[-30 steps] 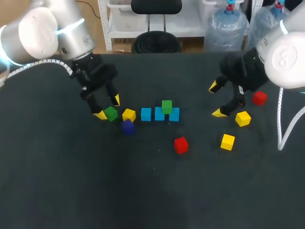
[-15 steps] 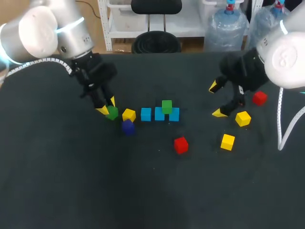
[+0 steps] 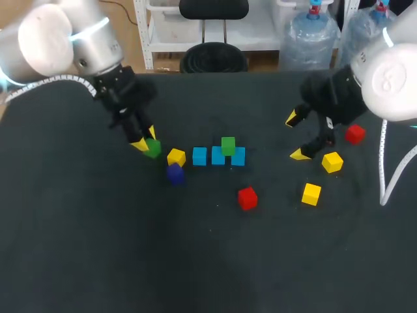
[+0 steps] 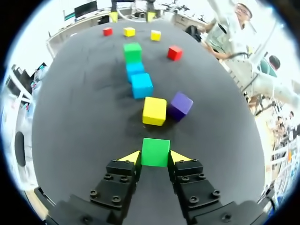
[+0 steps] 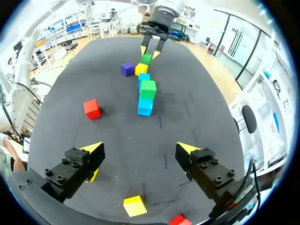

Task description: Place the blue cubes, place green cubes on the blue cubes, place the yellow cubes on the green cubes, then place the red cubes on the yellow cubes, and place purple cube on the red cubes.

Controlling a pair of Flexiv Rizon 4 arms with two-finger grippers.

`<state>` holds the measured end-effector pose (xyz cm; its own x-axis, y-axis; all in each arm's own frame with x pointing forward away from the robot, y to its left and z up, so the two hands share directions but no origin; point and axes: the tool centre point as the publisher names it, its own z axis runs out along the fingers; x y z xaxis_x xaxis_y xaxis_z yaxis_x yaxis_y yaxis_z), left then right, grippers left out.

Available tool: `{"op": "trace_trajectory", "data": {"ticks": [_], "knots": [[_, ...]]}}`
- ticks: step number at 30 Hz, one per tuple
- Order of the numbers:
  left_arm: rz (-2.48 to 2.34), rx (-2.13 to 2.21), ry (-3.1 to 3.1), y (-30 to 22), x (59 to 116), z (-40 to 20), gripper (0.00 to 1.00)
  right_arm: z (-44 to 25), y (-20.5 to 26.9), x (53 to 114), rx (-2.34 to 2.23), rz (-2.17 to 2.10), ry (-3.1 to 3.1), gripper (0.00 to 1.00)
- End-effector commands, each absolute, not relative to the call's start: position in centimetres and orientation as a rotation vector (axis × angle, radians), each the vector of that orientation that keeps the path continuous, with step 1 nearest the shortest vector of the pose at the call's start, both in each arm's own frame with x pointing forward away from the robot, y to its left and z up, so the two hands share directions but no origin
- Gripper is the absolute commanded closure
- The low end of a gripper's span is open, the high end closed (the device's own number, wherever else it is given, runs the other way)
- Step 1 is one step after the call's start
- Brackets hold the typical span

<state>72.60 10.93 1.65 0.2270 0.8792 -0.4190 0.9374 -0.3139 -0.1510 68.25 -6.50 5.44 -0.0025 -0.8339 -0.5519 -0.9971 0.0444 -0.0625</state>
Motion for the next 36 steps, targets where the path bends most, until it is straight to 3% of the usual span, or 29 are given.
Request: {"op": "trace_trajectory", "data": {"ticks": [1, 20, 36], "knots": [[-0.587, 2.208, 1.797, 11.9, 70.5, 3.1, 1.0, 5.4, -6.5, 68.3, -1.839, 0.493, 1.884, 0.0], [-0.156, 1.679, 2.017, 9.8, 66.9, 7.2, 1.0, 5.4, -6.5, 68.3, -1.839, 0.493, 1.884, 0.0], [-0.151, 1.615, 2.003, 7.4, 66.8, 8.0, 1.0, 5.4, -6.5, 68.3, -1.839, 0.493, 1.884, 0.0]]}}
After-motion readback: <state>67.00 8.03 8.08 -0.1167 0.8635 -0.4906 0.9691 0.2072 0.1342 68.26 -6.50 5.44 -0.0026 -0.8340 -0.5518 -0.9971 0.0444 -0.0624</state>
